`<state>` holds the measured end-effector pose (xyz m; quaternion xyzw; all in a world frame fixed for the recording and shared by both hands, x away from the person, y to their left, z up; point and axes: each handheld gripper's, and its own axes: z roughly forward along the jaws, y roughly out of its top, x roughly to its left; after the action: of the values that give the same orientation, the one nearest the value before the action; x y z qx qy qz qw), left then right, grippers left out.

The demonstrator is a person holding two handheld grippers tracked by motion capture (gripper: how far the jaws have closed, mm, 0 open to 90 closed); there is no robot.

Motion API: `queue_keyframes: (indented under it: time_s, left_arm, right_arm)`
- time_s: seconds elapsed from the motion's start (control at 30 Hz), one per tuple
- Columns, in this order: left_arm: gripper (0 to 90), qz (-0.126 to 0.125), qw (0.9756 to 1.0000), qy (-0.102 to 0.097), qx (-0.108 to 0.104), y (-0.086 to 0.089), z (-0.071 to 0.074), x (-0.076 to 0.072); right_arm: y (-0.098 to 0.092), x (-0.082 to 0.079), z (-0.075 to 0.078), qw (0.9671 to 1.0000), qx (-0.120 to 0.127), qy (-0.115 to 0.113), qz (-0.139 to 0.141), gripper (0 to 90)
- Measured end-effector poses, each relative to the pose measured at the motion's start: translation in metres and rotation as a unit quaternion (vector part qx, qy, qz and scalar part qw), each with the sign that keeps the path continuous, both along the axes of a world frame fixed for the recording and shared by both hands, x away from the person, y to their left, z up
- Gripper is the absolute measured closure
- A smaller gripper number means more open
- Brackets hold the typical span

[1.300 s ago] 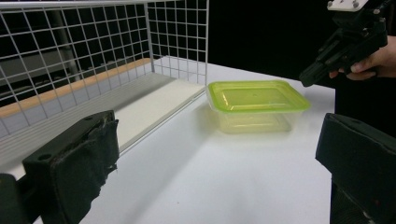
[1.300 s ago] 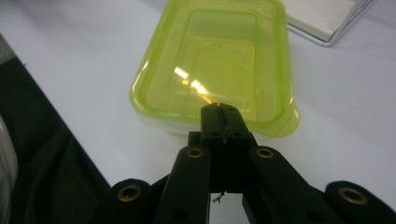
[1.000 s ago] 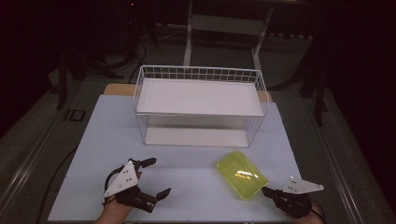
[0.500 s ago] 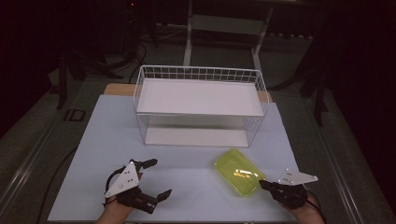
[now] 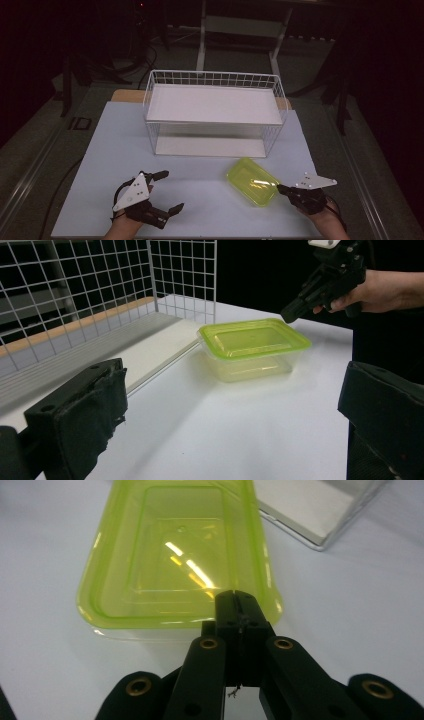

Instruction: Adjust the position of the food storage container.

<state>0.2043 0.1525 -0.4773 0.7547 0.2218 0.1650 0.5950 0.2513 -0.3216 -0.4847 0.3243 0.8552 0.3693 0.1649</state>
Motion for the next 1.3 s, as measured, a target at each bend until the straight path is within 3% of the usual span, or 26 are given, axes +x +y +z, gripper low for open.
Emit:
queue_keyframes:
  time_s: [0.1, 0.33, 0.87, 1.3]
  left_arm:
    - [0.0, 0.000, 1.0000, -0.002, 0.003, 0.000, 0.000, 0.000]
    - [0.0, 0.000, 1.0000, -0.001, 0.001, -0.001, 0.000, 0.000]
    - [0.0, -0.002, 1.0000, 0.001, 0.000, -0.001, -0.001, 0.000]
    - [0.0, -0.002, 1.0000, 0.001, 0.001, -0.001, -0.001, 0.000]
  right_arm:
    - [-0.003, -0.005, 0.001, 0.9999, 0.007, -0.007, 0.002, 90.0]
    - [-0.006, -0.009, -0.008, 0.9999, -0.006, 0.006, 0.009, 90.0]
    - [0.018, 0.025, -0.012, 0.9997, 0.009, -0.006, 0.023, 90.0]
    - [0.048, 0.054, -0.010, 0.9992, 0.001, -0.009, 0.039, 90.0]
